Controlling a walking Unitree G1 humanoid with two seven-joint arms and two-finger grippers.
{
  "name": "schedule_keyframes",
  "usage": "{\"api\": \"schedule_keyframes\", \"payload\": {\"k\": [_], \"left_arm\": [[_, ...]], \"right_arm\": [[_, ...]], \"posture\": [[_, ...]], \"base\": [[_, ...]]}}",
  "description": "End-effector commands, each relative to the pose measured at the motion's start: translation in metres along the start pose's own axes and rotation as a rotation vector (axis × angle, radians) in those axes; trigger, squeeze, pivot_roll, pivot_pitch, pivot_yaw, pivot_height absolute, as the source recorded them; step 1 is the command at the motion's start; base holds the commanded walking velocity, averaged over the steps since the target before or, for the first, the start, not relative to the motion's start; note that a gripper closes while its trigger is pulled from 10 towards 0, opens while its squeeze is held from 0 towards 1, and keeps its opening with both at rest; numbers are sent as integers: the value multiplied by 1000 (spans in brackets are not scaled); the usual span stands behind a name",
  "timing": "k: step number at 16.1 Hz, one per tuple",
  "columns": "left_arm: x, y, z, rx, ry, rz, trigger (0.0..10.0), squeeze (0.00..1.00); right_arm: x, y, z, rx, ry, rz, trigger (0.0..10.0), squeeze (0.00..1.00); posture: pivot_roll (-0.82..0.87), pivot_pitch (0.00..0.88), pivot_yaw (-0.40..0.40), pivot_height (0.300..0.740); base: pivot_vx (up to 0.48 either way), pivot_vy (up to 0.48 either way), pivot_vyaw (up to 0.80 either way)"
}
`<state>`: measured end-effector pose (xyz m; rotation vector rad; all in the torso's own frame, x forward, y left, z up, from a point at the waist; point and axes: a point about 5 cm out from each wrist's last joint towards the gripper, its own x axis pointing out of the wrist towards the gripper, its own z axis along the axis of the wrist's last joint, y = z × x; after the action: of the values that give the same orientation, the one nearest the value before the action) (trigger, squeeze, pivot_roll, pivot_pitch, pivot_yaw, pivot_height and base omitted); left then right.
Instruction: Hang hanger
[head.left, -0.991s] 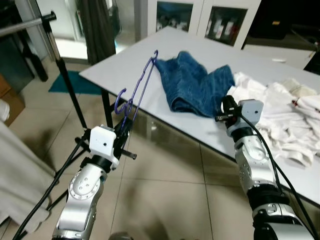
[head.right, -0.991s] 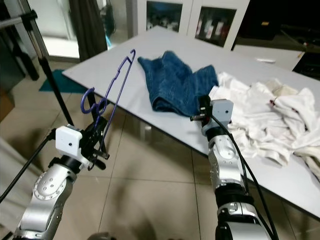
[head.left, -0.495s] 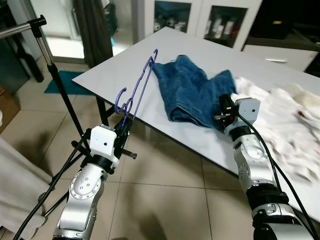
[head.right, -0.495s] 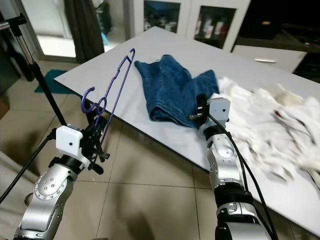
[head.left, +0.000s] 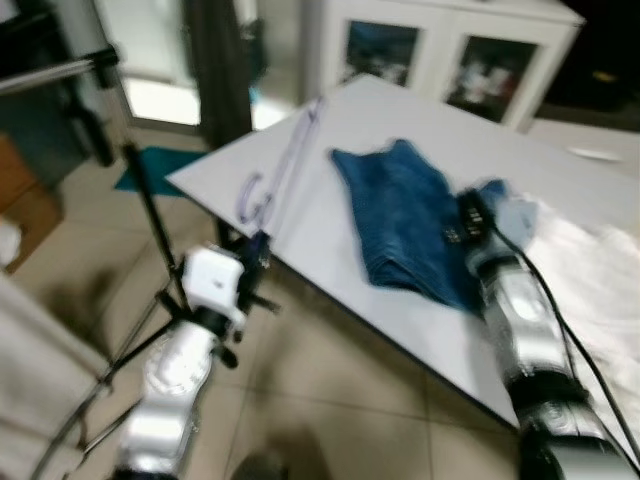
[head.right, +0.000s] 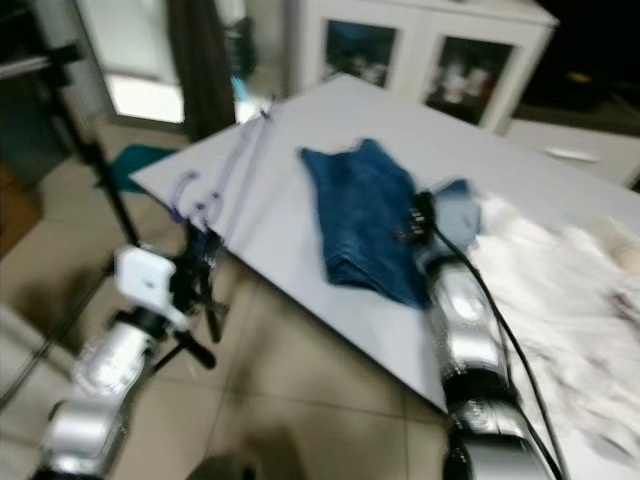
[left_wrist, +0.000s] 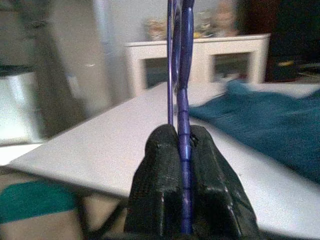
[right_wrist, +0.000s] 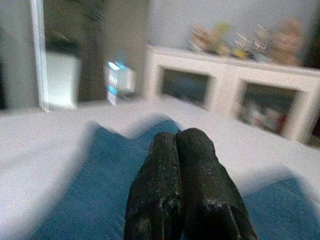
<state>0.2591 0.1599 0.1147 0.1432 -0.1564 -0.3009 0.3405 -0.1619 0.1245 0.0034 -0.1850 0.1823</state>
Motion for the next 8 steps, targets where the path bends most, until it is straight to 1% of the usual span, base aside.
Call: {"api": "schedule_keyframes", "payload": {"k": [1, 4, 7, 8], "left_arm": [[3, -10, 3, -17, -22, -30, 10000, 0], [3, -12, 2, -13, -21, -35, 10000, 0], [3, -14, 2, 8, -18, -54, 10000, 0], [3, -14, 2, 11, -18, -60, 10000, 0]], "right_arm": [[-6, -15, -3, -24, 20, -32, 10000, 0], [-5, -17, -1, -29, 19, -35, 10000, 0], [-4, -20, 2, -37, 15, -36, 10000, 0], [-2, -21, 4, -50, 10, -29, 10000, 0]], "posture": [[267, 28, -43, 740], [268, 29, -45, 740], [269, 28, -47, 740], [271, 28, -47, 740]], "base": [[0, 0, 0], [0, 0, 0], [0, 0, 0], [0, 0, 0]]}}
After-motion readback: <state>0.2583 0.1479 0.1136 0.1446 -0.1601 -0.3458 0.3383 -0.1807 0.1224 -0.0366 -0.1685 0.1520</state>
